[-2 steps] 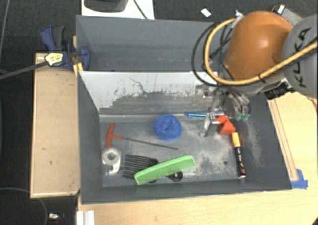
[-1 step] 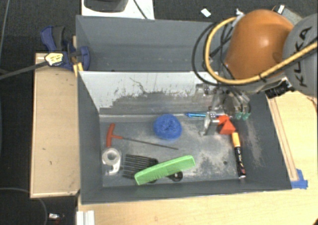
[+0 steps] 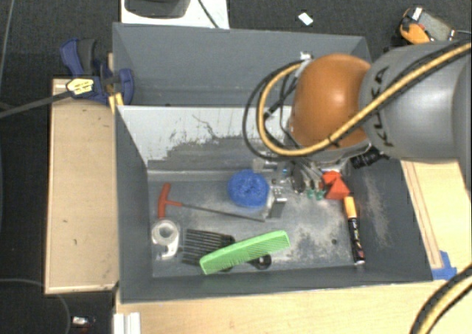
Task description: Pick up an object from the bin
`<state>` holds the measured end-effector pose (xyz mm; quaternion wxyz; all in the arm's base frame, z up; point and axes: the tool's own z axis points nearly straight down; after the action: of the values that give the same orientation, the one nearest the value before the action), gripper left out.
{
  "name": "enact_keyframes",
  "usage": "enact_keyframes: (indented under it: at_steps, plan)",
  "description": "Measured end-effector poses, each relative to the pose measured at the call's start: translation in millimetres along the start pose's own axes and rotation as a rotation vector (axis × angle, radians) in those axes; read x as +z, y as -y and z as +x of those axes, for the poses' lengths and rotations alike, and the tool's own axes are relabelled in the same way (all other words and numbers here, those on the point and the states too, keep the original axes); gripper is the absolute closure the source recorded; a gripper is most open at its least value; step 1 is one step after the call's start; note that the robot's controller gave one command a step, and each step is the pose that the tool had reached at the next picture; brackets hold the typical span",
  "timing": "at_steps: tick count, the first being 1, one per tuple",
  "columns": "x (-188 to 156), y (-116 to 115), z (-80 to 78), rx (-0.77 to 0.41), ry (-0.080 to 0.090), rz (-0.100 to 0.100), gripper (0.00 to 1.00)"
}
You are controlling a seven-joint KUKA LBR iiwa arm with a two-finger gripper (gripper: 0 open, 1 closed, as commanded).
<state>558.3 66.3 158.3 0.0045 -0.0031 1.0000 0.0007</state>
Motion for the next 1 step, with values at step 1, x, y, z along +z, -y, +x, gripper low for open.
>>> enact_keyframes:
  at_steps: [1]
  plan:
    - [-3.8, -45.9, -30.4, -0.055, 0.016, -0.001, 0.00]
